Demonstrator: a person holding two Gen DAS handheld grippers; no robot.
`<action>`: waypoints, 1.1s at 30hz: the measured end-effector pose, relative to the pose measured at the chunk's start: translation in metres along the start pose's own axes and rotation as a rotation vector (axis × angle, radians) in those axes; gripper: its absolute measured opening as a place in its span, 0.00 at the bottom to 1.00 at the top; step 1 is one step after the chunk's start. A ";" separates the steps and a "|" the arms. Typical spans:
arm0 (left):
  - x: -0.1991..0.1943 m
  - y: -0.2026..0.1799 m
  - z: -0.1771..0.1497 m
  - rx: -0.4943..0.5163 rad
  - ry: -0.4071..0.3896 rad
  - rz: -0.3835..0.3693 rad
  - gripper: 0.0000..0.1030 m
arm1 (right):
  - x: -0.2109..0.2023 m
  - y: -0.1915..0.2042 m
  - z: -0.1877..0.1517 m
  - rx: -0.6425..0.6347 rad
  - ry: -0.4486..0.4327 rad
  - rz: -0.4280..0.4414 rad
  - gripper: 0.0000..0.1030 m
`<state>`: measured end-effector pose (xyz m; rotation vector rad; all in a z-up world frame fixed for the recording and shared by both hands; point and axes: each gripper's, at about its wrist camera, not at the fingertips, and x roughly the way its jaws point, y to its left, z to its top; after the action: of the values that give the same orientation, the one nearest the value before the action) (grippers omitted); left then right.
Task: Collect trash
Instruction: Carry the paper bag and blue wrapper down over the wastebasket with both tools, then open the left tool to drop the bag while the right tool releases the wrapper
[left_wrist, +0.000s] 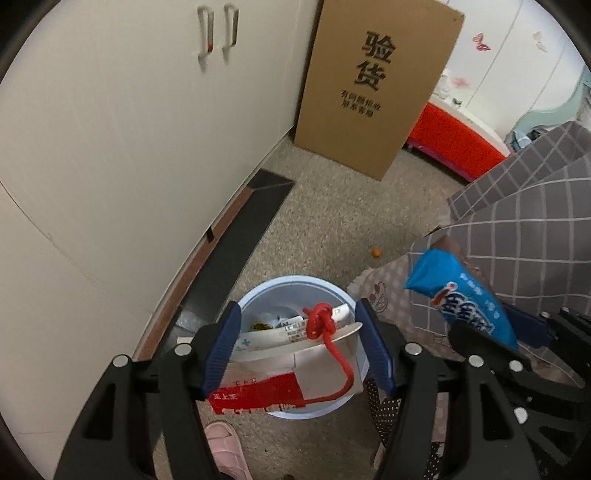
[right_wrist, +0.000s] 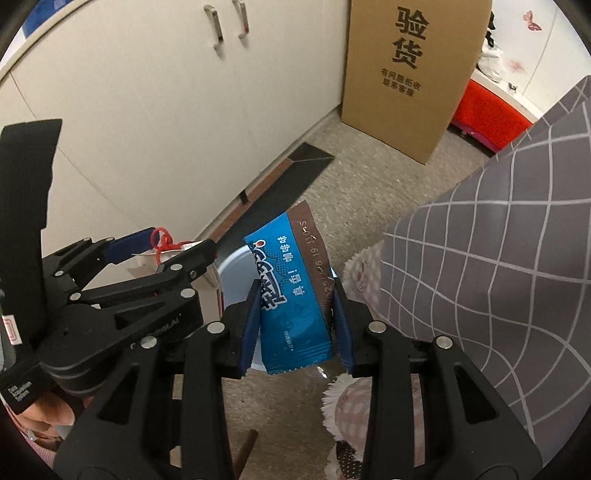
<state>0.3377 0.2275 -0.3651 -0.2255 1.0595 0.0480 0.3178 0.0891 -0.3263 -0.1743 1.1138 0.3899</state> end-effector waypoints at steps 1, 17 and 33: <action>0.003 -0.001 -0.002 -0.006 0.011 -0.004 0.70 | 0.002 -0.001 -0.001 0.001 0.005 -0.006 0.35; 0.016 0.033 -0.020 -0.104 0.121 0.106 0.77 | 0.028 0.006 0.001 -0.015 0.049 0.011 0.35; -0.007 0.055 -0.030 -0.146 0.140 0.159 0.77 | 0.016 0.017 0.012 -0.035 -0.020 0.011 0.69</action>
<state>0.3005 0.2756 -0.3821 -0.2791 1.2133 0.2568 0.3268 0.1124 -0.3344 -0.1950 1.0892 0.4206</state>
